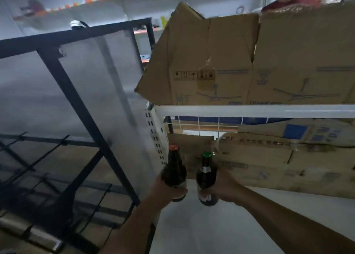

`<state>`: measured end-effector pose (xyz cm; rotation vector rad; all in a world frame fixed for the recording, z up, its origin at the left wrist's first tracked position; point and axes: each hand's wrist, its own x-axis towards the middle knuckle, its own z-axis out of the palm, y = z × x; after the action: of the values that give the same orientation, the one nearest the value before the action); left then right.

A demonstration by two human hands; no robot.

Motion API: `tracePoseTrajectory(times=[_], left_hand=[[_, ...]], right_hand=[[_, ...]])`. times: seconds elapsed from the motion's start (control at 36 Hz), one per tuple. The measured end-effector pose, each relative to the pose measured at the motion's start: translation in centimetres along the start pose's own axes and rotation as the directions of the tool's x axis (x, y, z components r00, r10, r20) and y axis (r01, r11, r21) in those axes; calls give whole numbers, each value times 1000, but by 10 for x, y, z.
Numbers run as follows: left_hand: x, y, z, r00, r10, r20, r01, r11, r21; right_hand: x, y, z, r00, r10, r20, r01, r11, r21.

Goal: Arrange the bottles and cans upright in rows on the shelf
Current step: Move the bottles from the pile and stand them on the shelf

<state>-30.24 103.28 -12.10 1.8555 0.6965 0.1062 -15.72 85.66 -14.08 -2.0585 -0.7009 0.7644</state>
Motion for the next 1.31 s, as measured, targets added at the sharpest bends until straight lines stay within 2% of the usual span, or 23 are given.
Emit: tracePoseTrajectory(times=[0.28, 0.44, 0.61, 0.75, 1.0, 1.31], left_hand=[[49, -30, 4, 993, 8, 120, -4, 1000, -29], [62, -41, 4, 986, 26, 167, -8, 994, -107], [61, -47, 4, 972, 68, 226, -63, 998, -28], [61, -47, 2, 960, 83, 267, -76, 996, -38], [61, -37, -1, 955, 119, 271, -129, 991, 20], [59, -31, 0, 954, 74, 290, -125, 979, 160]], right_hand=[[19, 0, 28, 984, 4, -177, -10, 999, -31], [16, 5, 36, 983, -33, -182, 35, 999, 7], [12, 7, 40, 971, -17, -237, 7, 999, -44], [23, 29, 44, 974, 65, -219, -84, 994, -75], [31, 19, 37, 975, 18, -222, -29, 999, -46], [38, 25, 36, 982, -5, -190, -3, 999, -41]])
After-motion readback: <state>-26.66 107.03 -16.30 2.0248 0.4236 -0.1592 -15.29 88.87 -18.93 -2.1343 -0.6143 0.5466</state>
